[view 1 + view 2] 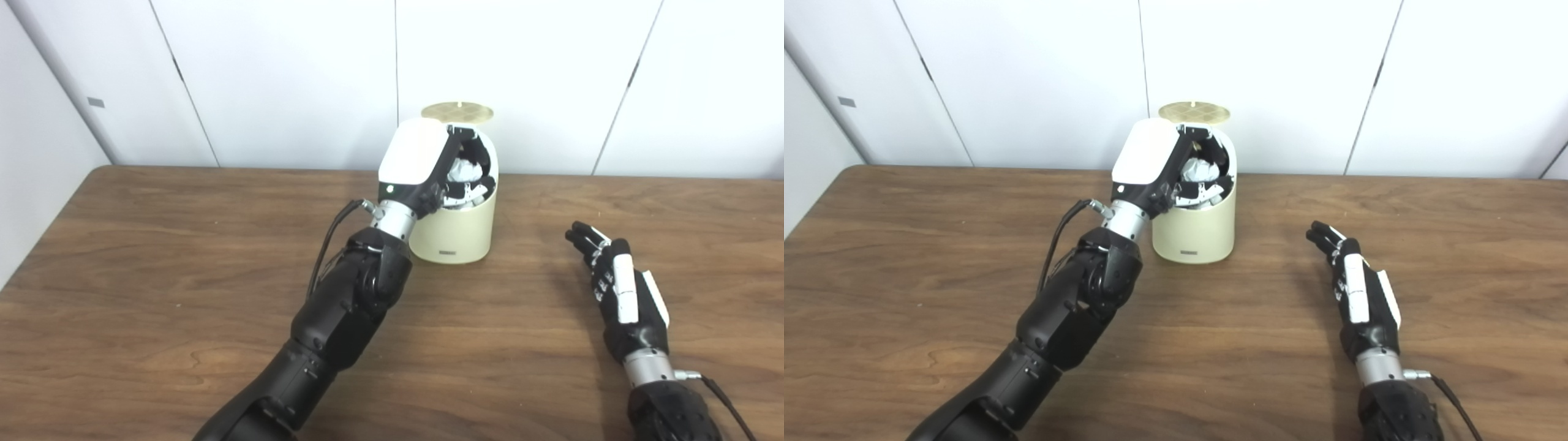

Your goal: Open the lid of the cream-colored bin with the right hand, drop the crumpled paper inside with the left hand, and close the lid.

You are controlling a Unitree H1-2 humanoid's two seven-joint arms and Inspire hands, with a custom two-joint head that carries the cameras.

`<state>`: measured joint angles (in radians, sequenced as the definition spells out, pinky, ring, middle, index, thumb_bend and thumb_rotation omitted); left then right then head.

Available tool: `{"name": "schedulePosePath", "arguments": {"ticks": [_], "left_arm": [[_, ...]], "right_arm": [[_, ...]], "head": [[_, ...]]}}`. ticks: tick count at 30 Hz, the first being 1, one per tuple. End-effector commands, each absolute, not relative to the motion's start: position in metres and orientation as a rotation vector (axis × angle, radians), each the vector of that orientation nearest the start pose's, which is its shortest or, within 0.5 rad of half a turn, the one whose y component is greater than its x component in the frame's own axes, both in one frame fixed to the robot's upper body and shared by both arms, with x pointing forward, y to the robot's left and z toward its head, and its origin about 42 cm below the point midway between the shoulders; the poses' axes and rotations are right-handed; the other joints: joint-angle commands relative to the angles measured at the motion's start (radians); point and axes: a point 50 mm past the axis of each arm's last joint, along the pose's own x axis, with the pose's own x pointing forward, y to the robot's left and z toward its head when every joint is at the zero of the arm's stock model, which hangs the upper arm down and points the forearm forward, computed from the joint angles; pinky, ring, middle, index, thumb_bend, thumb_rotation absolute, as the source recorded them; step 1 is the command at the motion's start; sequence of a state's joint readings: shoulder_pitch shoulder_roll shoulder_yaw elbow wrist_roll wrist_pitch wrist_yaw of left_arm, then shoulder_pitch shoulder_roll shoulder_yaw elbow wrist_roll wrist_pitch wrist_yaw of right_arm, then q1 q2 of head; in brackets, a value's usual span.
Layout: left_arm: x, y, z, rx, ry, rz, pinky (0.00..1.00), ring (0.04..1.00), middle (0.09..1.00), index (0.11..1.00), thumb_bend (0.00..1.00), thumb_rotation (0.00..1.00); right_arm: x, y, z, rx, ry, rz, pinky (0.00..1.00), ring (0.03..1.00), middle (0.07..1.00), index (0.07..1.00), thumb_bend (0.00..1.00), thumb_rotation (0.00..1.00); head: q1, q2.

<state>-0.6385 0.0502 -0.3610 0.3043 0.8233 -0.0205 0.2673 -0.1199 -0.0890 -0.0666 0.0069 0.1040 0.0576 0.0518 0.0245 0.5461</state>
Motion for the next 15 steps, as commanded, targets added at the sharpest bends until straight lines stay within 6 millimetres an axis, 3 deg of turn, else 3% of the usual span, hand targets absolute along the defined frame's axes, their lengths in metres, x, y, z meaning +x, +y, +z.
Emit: {"name": "schedulePosePath", "arguments": {"ticks": [1,15], "left_arm": [[0.4411,0.0752,0.2698,0.933,-0.753,-0.062,0.33,0.444,0.542,0.466,0.47,0.0],[0.4454,0.0802,0.2697,0.991,-0.754,-0.023,0.32,0.437,0.54,0.444,0.47,0.0]], "right_arm": [[0.3255,-0.2435,0.1289,0.024,-0.045,0.027,1.0,0.916,0.811,0.794,0.53,1.0],[0.324,-0.2448,0.1304,0.029,-0.041,0.034,1.0,0.899,0.781,0.772,0.53,1.0]], "head": [[0.003,0.004],[0.007,0.006]]}}
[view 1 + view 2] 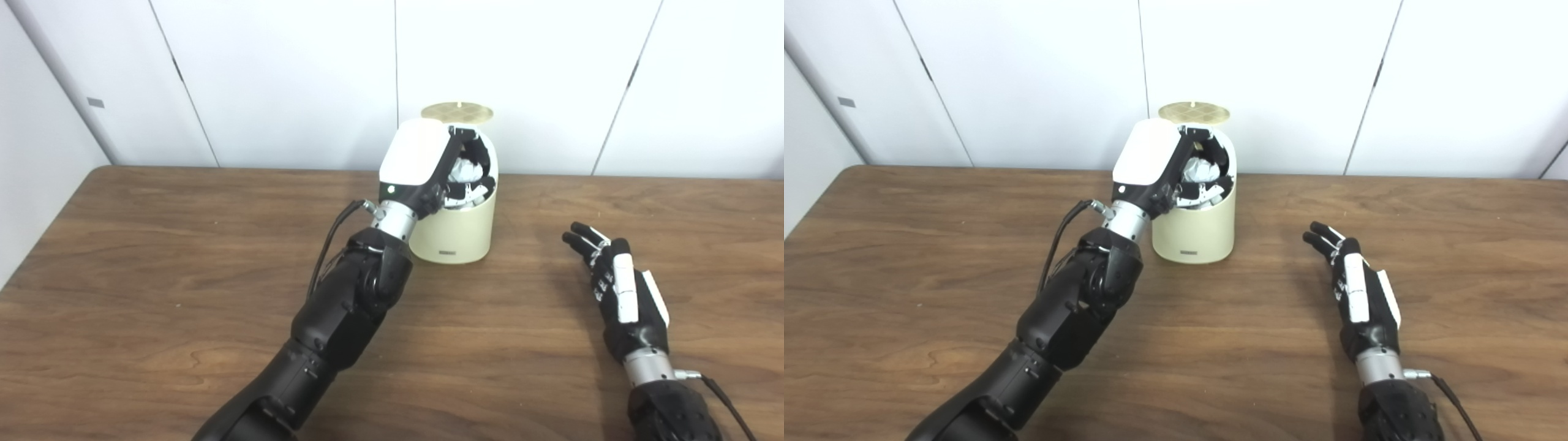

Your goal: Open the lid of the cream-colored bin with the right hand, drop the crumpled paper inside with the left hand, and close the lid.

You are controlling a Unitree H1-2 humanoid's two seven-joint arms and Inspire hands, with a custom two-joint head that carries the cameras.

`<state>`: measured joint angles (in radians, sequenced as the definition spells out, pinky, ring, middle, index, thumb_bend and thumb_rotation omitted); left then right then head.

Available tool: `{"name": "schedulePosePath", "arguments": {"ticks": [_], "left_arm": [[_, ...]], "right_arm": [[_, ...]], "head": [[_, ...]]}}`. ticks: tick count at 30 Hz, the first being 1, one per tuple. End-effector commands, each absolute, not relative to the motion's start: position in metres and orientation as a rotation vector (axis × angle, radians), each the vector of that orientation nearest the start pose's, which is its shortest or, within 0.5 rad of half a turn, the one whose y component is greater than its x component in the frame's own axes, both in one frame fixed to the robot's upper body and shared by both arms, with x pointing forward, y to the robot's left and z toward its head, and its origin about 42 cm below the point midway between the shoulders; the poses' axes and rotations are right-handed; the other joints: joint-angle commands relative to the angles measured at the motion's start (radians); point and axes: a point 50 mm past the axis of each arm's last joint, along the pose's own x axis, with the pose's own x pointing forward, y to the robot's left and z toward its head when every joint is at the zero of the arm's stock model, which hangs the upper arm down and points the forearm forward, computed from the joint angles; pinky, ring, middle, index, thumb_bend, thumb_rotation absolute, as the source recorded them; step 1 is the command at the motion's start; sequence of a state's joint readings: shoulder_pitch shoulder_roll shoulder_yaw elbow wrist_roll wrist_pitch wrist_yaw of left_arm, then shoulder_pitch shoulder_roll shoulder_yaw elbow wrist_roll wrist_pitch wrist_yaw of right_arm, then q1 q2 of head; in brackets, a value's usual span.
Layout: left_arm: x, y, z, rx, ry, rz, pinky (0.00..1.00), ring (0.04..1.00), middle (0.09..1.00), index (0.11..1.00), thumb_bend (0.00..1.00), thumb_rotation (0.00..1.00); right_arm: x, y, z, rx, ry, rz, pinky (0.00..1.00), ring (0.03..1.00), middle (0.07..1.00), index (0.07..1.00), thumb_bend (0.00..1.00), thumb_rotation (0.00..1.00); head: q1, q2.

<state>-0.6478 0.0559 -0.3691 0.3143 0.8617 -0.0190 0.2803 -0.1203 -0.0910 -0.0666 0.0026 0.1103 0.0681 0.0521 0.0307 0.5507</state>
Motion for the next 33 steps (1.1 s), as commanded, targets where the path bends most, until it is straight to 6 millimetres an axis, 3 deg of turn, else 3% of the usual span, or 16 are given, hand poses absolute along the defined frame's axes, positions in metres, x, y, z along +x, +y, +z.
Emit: {"name": "schedulePosePath", "arguments": {"ticks": [1,6,11,12,14,18,33], "left_arm": [[0.4459,0.0808,0.2703,0.993,-0.756,-0.018,0.32,0.436,0.54,0.444,0.47,0.0],[0.4481,0.0826,0.2714,1.005,-0.767,-0.003,0.31,0.409,0.509,0.459,0.47,0.0],[0.4465,0.0822,0.2734,1.133,-0.783,0.039,0.33,0.468,0.544,0.482,0.47,0.0],[0.4461,0.0819,0.2736,1.154,-0.786,0.048,0.4,0.466,0.536,0.476,0.49,0.0],[0.4453,0.0818,0.2735,1.173,-0.79,0.056,0.5,0.585,0.534,0.471,0.51,0.0],[0.4445,0.0823,0.2742,1.176,-0.784,0.048,0.62,0.682,0.68,0.495,0.52,0.05],[0.4438,0.0841,0.2749,1.13,-0.788,0.036,0.6,0.693,0.703,0.496,0.52,0.05]], "right_arm": [[0.3235,-0.2447,0.1307,0.03,-0.041,0.038,1.0,0.898,0.779,0.768,0.54,1.0],[0.3228,-0.2454,0.1307,0.028,-0.04,0.042,1.0,0.892,0.774,0.747,0.52,1.0],[0.3226,-0.2466,0.1307,0.028,-0.042,0.044,1.0,0.887,0.766,0.74,0.53,1.0],[0.3225,-0.2468,0.1306,0.028,-0.041,0.044,1.0,0.886,0.766,0.741,0.53,1.0],[0.3225,-0.2473,0.1303,0.029,-0.041,0.044,1.0,0.882,0.763,0.738,0.53,1.0],[0.3231,-0.2476,0.1301,0.035,-0.039,0.043,1.0,0.878,0.758,0.743,0.53,0.99],[0.3235,-0.2485,0.129,0.029,-0.04,0.039,1.0,0.871,0.755,0.736,0.53,0.99]], "head": [[0.001,0.002],[0.004,0.005],[0.006,0.005],[0.006,0.005],[0.006,0.005],[0.006,0.004],[0.004,0.005]]}}
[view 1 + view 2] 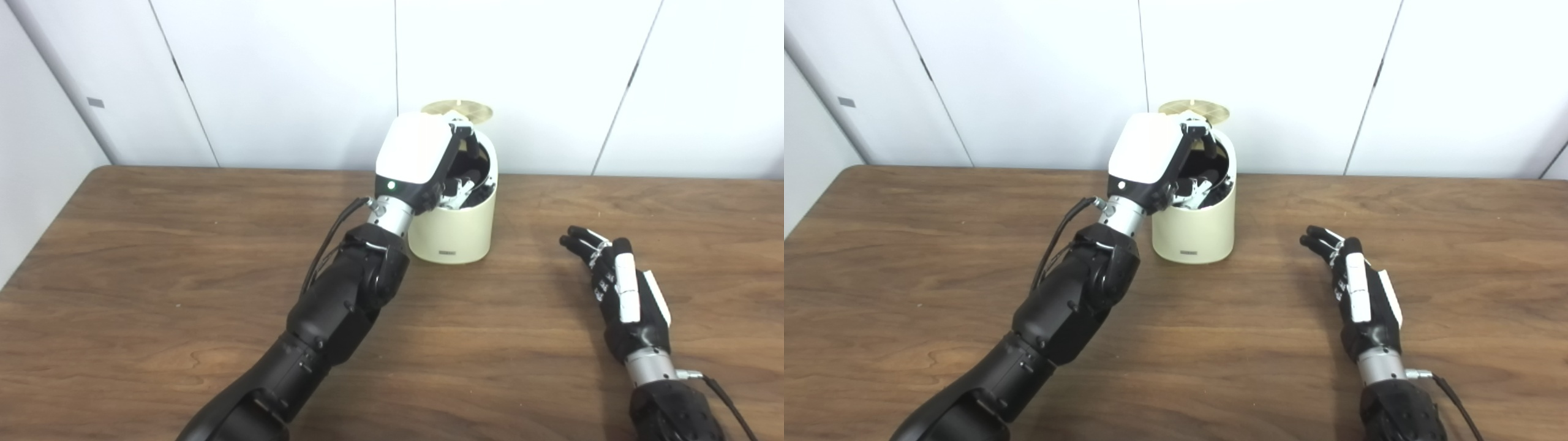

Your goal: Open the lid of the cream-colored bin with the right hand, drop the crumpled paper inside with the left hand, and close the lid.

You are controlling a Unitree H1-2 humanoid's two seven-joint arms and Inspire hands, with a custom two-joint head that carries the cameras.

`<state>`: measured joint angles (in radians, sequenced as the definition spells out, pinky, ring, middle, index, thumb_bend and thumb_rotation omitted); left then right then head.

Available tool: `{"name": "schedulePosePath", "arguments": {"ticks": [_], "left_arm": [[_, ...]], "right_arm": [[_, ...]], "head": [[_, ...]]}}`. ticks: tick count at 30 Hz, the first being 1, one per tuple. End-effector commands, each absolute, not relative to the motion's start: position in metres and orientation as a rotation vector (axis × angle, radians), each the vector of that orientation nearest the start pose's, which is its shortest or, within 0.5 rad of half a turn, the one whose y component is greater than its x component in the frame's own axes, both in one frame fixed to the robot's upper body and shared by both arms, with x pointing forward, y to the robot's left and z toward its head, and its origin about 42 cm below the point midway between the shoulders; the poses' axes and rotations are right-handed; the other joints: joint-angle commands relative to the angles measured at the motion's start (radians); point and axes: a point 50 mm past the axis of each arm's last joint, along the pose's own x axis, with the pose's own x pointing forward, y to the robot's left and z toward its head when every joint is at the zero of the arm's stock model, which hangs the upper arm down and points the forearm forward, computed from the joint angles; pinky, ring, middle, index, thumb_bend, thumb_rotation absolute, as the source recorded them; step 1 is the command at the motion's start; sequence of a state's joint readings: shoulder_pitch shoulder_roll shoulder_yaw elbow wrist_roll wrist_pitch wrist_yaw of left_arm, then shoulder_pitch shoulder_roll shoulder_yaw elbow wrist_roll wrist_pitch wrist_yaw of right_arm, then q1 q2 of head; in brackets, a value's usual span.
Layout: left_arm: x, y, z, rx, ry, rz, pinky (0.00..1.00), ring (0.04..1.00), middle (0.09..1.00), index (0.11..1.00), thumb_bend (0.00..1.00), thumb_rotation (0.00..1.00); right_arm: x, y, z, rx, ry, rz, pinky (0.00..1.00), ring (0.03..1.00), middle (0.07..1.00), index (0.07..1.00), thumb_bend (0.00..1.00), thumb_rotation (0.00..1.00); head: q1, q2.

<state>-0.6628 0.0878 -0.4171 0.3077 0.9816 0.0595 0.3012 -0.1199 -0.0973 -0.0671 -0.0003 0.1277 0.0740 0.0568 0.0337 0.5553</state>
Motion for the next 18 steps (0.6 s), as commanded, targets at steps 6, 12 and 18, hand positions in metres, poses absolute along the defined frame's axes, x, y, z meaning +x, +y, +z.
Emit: {"name": "schedulePosePath", "arguments": {"ticks": [6,12,18], "left_arm": [[0.4451,0.0852,0.2726,1.006,-0.807,0.024,0.5,0.524,0.538,0.479,0.51,0.01],[0.446,0.0866,0.2706,0.968,-0.8,0.031,0.36,0.417,0.491,0.446,0.48,0.0],[0.4446,0.0874,0.2748,0.95,-0.802,0.055,0.34,0.405,0.488,0.451,0.47,0.0]], "right_arm": [[0.3237,-0.2491,0.1283,0.047,-0.034,0.036,1.0,0.878,0.751,0.732,0.53,0.98],[0.3243,-0.2496,0.1268,0.048,-0.028,0.034,1.0,0.883,0.752,0.742,0.53,0.98],[0.3242,-0.2509,0.1259,0.039,-0.031,0.04,1.0,0.876,0.749,0.727,0.52,1.0]], "head": [[0.002,0.0],[0.005,-0.004],[0.01,-0.002]]}}
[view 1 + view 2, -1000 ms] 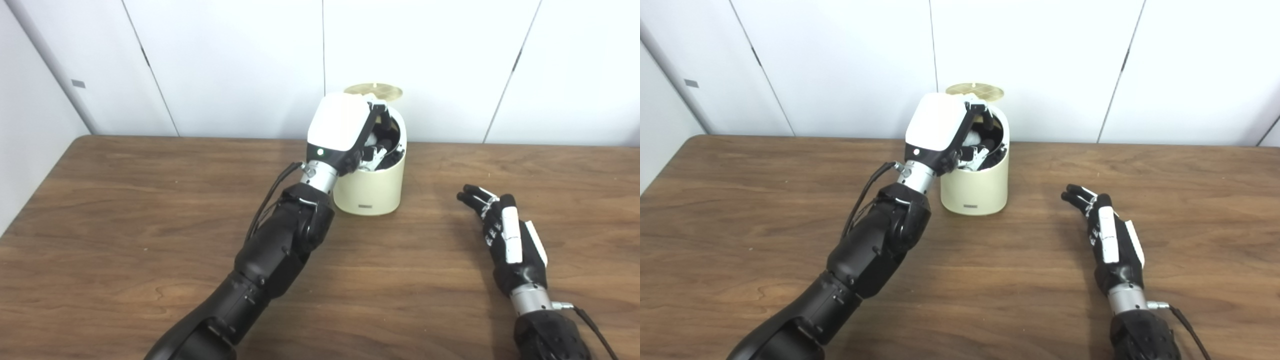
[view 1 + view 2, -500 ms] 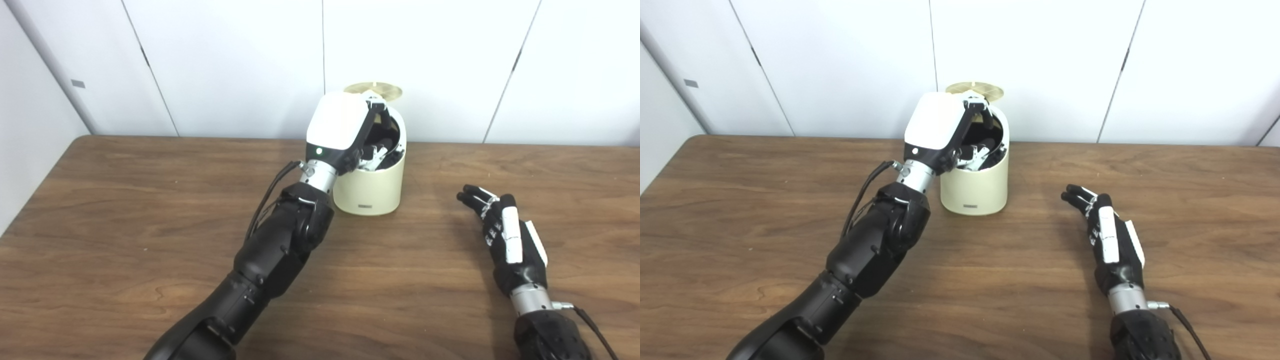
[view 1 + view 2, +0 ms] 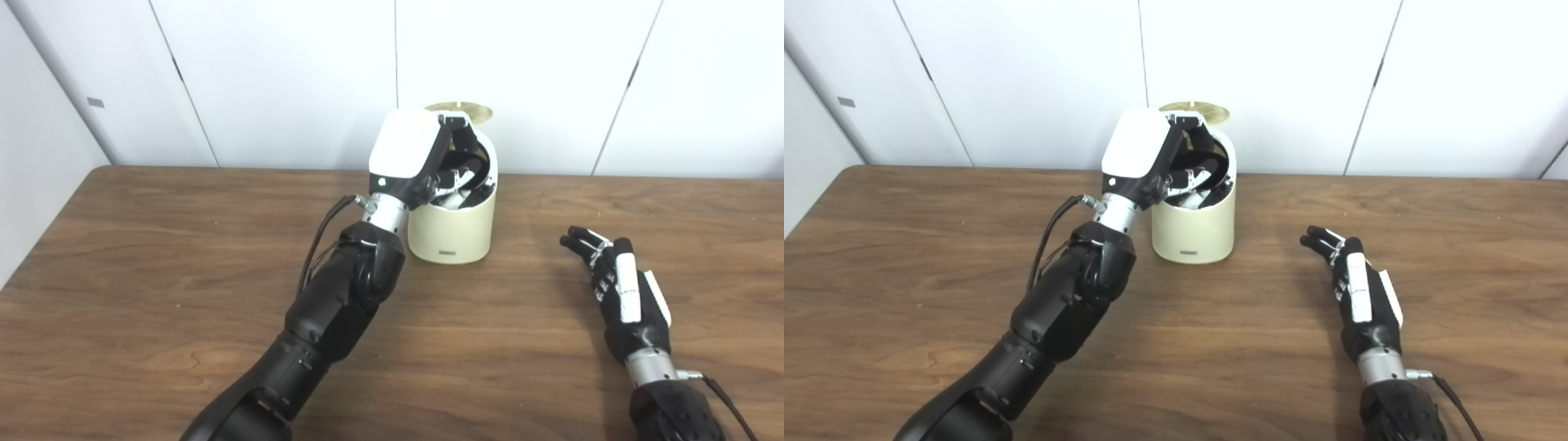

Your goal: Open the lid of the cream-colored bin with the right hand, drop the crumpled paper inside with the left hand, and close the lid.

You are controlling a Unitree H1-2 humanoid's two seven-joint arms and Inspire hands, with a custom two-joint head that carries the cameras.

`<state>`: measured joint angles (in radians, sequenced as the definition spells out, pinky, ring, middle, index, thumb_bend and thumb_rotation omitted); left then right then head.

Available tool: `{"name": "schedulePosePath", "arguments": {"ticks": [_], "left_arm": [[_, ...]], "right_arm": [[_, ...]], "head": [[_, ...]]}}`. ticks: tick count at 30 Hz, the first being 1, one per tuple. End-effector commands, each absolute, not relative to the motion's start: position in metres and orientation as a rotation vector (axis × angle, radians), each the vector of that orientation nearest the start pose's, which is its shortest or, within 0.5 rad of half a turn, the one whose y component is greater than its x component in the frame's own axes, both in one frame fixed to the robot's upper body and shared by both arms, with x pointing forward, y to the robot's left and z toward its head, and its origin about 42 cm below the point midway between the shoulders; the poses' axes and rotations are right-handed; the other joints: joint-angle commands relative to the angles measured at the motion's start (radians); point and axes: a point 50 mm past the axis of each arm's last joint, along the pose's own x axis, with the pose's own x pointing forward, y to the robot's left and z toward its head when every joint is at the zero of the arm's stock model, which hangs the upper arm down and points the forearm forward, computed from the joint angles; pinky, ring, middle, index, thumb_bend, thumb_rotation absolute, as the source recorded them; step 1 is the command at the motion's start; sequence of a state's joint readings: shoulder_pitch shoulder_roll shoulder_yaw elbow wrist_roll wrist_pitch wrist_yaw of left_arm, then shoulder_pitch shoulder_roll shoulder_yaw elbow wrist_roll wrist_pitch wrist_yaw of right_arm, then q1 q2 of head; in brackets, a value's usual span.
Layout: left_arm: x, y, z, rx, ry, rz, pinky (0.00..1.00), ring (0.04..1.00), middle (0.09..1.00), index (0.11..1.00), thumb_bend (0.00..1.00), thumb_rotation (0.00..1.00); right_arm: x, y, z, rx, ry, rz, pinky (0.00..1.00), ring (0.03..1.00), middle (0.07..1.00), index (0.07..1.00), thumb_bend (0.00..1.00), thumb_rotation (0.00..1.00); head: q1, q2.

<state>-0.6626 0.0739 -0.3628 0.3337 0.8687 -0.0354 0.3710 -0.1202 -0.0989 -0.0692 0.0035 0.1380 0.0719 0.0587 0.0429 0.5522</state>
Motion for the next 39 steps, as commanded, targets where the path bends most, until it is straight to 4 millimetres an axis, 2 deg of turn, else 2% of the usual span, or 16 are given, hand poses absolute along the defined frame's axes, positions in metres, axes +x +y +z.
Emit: {"name": "schedulePosePath", "arguments": {"ticks": [1,12,20,33,39], "left_arm": [[0.444,0.088,0.276,0.949,-0.803,0.058,0.34,0.404,0.487,0.451,0.47,0.0],[0.441,0.093,0.282,0.934,-0.81,0.075,0.35,0.437,0.503,0.464,0.48,0.0],[0.432,0.105,0.286,0.917,-0.815,0.077,0.35,0.429,0.51,0.48,0.48,0.0],[0.407,0.141,0.302,0.805,-0.776,0.052,0.36,0.43,0.536,0.48,0.47,0.0],[0.4,0.159,0.302,0.829,-0.771,0.062,0.35,0.431,0.523,0.476,0.48,0.0]], "right_arm": [[0.324,-0.251,0.126,0.038,-0.033,0.041,1.0,0.877,0.748,0.725,0.52,1.0],[0.324,-0.252,0.125,0.036,-0.028,0.044,1.0,0.883,0.752,0.732,0.51,0.99],[0.325,-0.252,0.124,0.03,-0.028,0.045,1.0,0.872,0.755,0.734,0.51,1.0],[0.325,-0.255,0.125,0.03,-0.026,0.034,1.0,0.882,0.759,0.73,0.52,1.0],[0.325,-0.256,0.127,0.021,-0.027,0.029,1.0,0.881,0.759,0.734,0.51,1.0]], "head": [[0.003,0.001],[0.007,0.003],[0.006,0.004],[0.005,0.004],[0.01,0.008]]}}
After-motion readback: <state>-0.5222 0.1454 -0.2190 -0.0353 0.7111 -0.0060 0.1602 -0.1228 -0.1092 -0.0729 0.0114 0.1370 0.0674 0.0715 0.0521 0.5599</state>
